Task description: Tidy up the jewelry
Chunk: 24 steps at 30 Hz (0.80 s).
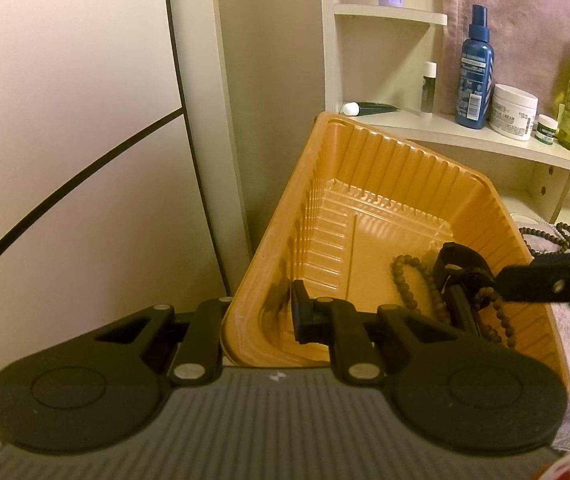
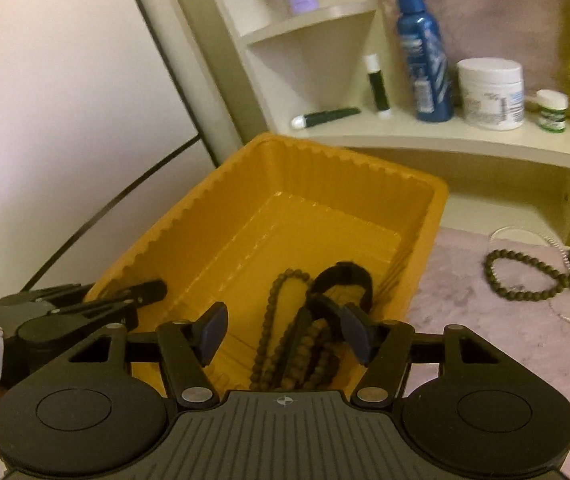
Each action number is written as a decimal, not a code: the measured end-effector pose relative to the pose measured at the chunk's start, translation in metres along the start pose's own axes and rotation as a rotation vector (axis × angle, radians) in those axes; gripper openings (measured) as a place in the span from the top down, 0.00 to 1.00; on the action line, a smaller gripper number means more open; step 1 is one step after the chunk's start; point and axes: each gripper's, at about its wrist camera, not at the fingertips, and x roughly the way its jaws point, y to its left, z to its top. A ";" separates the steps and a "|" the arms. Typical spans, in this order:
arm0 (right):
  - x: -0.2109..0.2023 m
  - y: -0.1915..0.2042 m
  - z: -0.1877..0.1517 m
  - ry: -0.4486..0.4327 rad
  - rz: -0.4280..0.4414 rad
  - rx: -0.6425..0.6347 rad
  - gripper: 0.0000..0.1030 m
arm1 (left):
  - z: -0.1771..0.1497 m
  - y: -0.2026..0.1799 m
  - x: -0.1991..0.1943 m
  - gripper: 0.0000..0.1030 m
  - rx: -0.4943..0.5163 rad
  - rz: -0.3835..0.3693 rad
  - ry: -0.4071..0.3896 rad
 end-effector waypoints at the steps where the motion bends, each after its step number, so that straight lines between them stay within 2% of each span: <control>1: -0.005 -0.002 -0.001 -0.012 -0.005 0.004 0.38 | 0.000 0.000 0.000 0.86 0.000 0.000 0.000; 9: -0.044 -0.039 -0.025 -0.036 -0.099 0.084 0.38 | 0.000 -0.001 0.001 0.86 0.004 0.006 0.004; 14: -0.076 -0.079 -0.047 -0.046 -0.234 0.135 0.38 | 0.000 -0.001 0.001 0.86 0.008 0.007 0.005; 18: -0.097 -0.116 -0.059 -0.054 -0.407 0.159 0.38 | 0.000 -0.001 0.000 0.86 0.009 0.010 0.004; 21: -0.107 -0.138 -0.061 -0.075 -0.480 0.178 0.38 | -0.001 -0.001 0.000 0.86 0.013 0.013 0.003; 24: -0.112 -0.151 -0.057 -0.087 -0.511 0.154 0.40 | -0.001 -0.001 -0.001 0.86 0.013 0.014 0.004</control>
